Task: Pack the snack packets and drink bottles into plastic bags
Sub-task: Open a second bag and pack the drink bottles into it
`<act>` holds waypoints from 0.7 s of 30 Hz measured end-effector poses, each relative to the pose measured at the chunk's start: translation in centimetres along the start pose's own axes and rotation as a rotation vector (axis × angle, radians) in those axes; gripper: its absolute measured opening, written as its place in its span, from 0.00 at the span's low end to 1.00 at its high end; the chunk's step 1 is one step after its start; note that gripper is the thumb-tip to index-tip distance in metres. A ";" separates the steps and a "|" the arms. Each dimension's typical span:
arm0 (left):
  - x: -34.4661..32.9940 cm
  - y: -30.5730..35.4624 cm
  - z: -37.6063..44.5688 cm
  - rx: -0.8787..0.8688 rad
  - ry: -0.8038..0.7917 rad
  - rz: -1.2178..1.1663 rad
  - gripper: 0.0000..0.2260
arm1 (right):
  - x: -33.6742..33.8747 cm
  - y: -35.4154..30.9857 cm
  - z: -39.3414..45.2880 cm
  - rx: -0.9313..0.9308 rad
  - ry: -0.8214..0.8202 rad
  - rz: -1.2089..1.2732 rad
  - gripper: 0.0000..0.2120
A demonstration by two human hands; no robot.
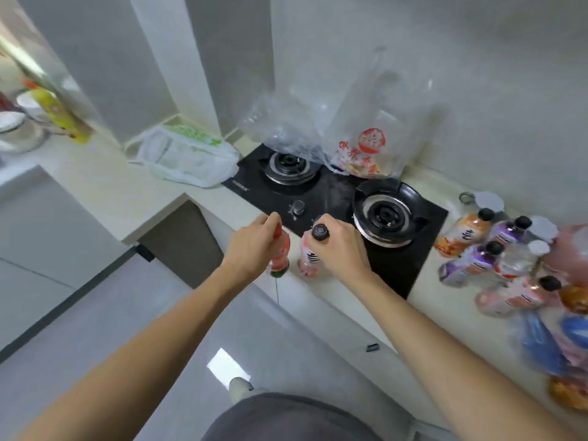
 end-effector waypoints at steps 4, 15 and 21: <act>4.7 -9.6 -1.9 0.074 0.051 0.020 0.09 | -6.0 -8.7 3.4 0.049 -0.046 0.025 0.13; 12.3 -29.1 -1.5 0.245 0.191 0.035 0.13 | -17.2 -24.6 12.6 0.179 -0.060 -0.030 0.14; 13.3 -37.2 4.6 0.249 0.202 0.004 0.10 | -22.7 -27.3 21.5 0.152 -0.035 0.009 0.12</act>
Point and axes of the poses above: each hand's wrist, its own z-axis towards the middle knuckle, its own x-axis out of the back of the hand, y = z × x, the point moved 5 cm from there along z, towards the middle knuckle, and after that the axes turned 7 degrees about -x, right-handed, at the moved point
